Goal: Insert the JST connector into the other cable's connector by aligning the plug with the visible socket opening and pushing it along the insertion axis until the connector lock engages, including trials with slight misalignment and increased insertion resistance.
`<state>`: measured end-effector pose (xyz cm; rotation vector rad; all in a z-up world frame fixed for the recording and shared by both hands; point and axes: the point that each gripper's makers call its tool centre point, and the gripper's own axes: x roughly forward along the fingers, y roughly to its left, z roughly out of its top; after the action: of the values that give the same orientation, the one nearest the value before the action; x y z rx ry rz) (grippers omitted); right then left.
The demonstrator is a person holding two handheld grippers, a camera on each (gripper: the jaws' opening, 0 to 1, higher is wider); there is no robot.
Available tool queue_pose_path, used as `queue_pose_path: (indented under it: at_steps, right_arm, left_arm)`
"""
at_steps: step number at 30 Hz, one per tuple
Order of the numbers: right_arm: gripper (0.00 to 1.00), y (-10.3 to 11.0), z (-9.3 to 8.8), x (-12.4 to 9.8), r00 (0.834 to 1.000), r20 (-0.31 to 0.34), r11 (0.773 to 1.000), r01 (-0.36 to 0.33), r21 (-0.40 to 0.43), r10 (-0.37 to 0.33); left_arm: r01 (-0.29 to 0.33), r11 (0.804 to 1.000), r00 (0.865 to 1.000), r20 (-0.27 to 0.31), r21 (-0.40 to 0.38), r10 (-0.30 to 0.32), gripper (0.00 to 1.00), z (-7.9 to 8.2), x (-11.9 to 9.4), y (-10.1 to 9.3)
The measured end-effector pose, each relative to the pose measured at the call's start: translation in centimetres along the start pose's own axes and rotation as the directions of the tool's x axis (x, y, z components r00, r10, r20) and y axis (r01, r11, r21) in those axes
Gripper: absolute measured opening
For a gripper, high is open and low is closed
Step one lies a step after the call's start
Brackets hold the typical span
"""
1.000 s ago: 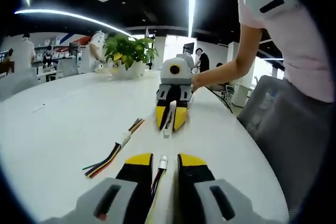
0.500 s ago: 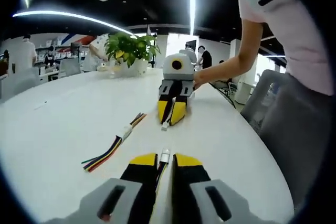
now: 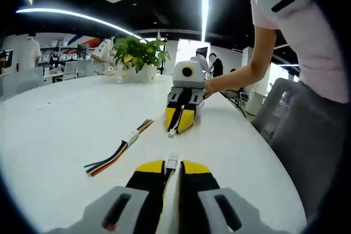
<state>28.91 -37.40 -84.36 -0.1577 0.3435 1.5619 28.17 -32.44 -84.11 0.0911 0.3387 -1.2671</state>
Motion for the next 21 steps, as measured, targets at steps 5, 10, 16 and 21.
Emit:
queue_pose_path:
  at_steps: [5, 10, 16, 21]
  right_arm:
    - [0.04, -0.3, 0.1, -0.1, 1.000, 0.004, 1.000, 0.012, 0.011, -0.012]
    - [0.04, -0.6, 0.1, -0.2, 1.000, 0.011, 1.000, 0.011, 0.019, -0.011]
    - [0.04, -0.6, 0.3, 0.1, 1.000, 0.017, 1.000, -0.007, 0.028, 0.007]
    - [0.03, -0.4, 1.1, 0.8, 0.998, 0.045, 0.999, -0.038, 0.036, 0.036]
  left_arm:
    - [-0.010, 1.000, 1.000, 0.001, 0.011, 0.010, 0.00, 0.0, -0.2, 0.4]
    - [-0.008, 1.000, 1.000, 0.000, 0.010, 0.008, 0.00, 0.1, -0.2, 0.3]
    - [-0.014, 1.000, 1.000, 0.014, -0.013, 0.015, 0.00, 0.4, -0.2, 0.5]
    - [-0.010, 1.000, 1.000, 0.007, -0.006, 0.010, 0.00, 0.3, -0.4, 0.3]
